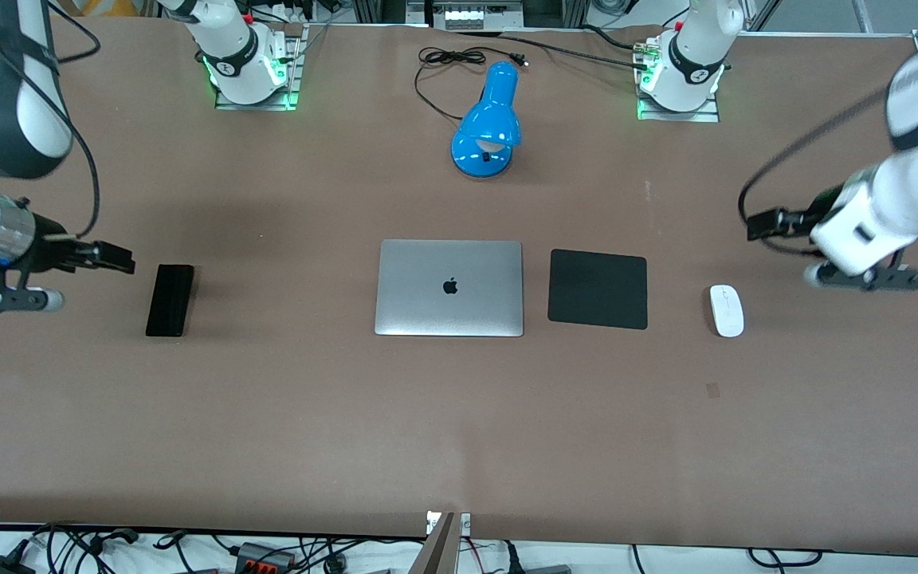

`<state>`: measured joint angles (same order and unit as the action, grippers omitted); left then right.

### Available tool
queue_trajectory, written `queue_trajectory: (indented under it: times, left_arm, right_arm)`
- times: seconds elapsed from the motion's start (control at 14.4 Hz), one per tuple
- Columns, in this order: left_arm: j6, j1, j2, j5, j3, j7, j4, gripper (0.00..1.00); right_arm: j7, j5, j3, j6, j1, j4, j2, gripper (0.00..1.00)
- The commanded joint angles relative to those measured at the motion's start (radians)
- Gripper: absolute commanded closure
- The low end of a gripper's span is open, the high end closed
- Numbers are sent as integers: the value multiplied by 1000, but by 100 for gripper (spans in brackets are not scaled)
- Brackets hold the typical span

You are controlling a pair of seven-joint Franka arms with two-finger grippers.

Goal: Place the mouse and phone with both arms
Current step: 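Lower the right gripper onto the black phone while the left gripper reaches the mouse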

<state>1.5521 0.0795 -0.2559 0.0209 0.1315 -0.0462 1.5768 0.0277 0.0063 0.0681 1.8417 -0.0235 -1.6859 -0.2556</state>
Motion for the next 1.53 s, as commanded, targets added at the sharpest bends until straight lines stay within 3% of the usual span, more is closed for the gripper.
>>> queue_trajectory:
  times: [0.0,0.21,0.42,0.9,1.46]
  left_arm:
    - [90,25,-127,2,-1,26,-6,0]
    - [244,26,-170,-50,-1,26,72,0]
    - [492,45,-164,-68,-1,29,245,0]
    - [900,91,-192,-68,-1,55,472,0]
    - [999,112,-246,-82,-4,57,489,0]
  right_arm:
    - [-9,-8,2,152,-1,-119,-8,0]
    - [-9,-12,25,287,17,-190,-78,0]
    - [-9,-12,25,358,51,-192,-187,0]
    - [-32,-12,27,448,63,-193,-307,0]
    - [-34,-12,27,452,76,-204,-336,0]
